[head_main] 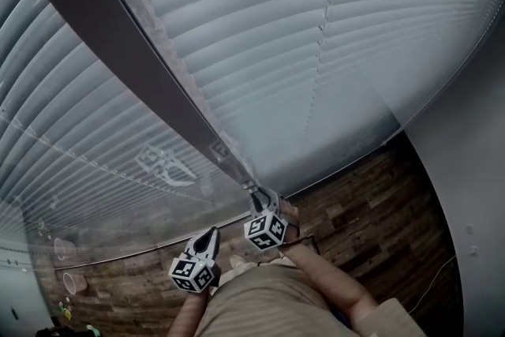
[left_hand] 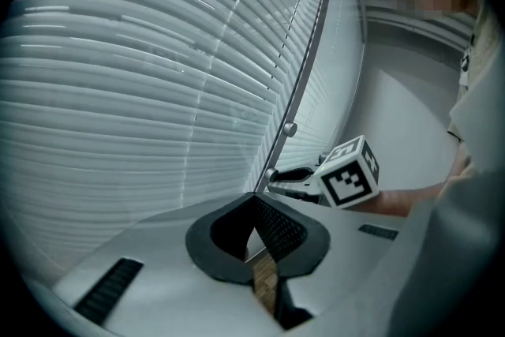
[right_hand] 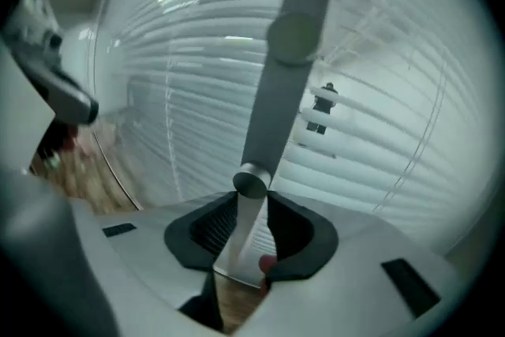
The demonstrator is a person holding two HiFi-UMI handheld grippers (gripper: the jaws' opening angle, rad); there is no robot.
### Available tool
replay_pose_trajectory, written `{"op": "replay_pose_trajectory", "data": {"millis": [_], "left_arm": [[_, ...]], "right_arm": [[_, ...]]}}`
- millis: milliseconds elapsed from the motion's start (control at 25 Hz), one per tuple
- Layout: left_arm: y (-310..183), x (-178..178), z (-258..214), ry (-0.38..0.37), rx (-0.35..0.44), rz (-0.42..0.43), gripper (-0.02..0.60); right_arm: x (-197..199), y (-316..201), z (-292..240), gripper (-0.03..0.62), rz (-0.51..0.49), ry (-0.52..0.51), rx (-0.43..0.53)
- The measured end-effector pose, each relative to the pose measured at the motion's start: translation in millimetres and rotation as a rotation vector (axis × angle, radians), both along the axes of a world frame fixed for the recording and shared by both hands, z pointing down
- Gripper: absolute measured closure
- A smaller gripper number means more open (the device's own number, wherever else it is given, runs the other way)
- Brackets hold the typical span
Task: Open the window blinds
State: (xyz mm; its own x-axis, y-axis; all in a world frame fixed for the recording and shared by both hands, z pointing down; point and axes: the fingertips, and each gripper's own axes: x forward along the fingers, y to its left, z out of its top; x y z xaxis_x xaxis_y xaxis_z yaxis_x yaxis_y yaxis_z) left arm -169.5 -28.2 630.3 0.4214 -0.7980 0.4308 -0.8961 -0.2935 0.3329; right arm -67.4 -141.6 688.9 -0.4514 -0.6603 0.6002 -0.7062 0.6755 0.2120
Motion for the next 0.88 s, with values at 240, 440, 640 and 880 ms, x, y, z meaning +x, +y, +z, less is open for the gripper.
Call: {"op": "replay_pose_trajectory", "data": {"millis": [240,440,640,880], "left_arm": [[1.1,-1.4,-1.5,-0.001,-0.006,0.004,0.569],[1.4,-3.4,-0.9,-0.003,-0.011,0.007,0.569],[1.6,-3.6,-1.0,-0.006,-0.012,0.013,0.569],[4.6,0.6,-2.6,-0.01,-0.016,0.022,0.569]], "right_arm": [[-2.9,-5.8,-23.3,0.398,0.107,-0.491,-0.209],[-2.3,-10.0,-23.6,0.461,0.136,-0.423,-0.169],[-9.4,-4.3,-20.8,0.461,0.013,0.232,0.2],[-9.5,-3.7,-19.6,0.462,-0.022,0.395,0.218]]}}
